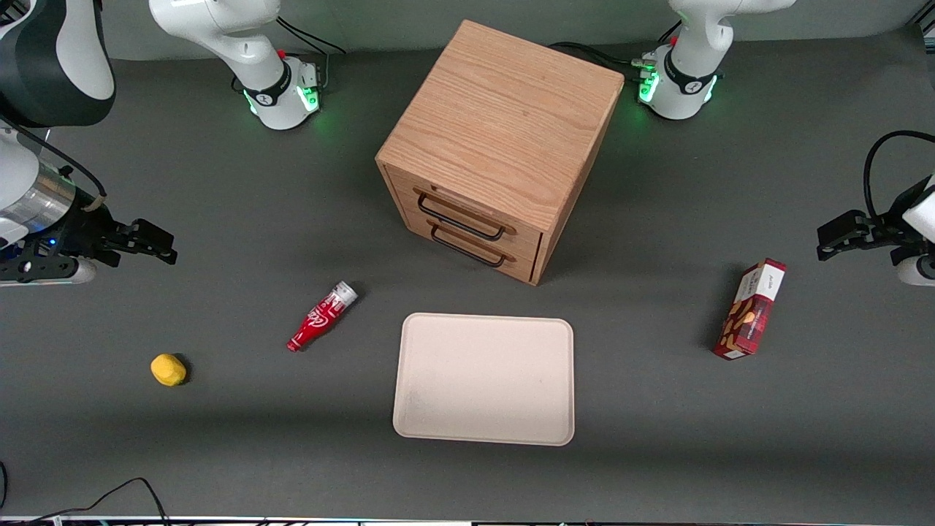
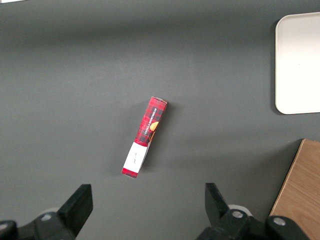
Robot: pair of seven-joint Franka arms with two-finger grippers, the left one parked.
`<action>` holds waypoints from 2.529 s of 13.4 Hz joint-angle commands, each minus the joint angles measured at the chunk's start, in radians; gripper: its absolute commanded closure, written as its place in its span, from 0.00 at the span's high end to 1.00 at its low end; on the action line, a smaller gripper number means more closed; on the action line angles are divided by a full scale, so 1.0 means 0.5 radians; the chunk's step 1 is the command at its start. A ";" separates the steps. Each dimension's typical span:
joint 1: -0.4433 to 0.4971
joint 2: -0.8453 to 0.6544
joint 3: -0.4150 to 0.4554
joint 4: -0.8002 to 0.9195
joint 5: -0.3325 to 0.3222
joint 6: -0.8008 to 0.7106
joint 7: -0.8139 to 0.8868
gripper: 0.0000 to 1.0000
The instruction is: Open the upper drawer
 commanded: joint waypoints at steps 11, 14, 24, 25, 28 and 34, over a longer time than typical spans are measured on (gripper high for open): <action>0.620 0.128 -0.022 0.279 0.034 -0.045 -0.022 1.00; 0.888 0.275 -0.016 0.435 0.037 -0.045 -0.022 1.00; 1.134 0.806 0.033 0.783 0.503 -0.017 -0.650 1.00; 1.137 0.825 0.033 0.777 0.540 -0.011 -0.717 1.00; 1.137 0.834 0.042 0.700 0.559 0.075 -0.898 1.00; 1.128 0.837 0.141 0.534 0.565 0.317 -0.970 1.00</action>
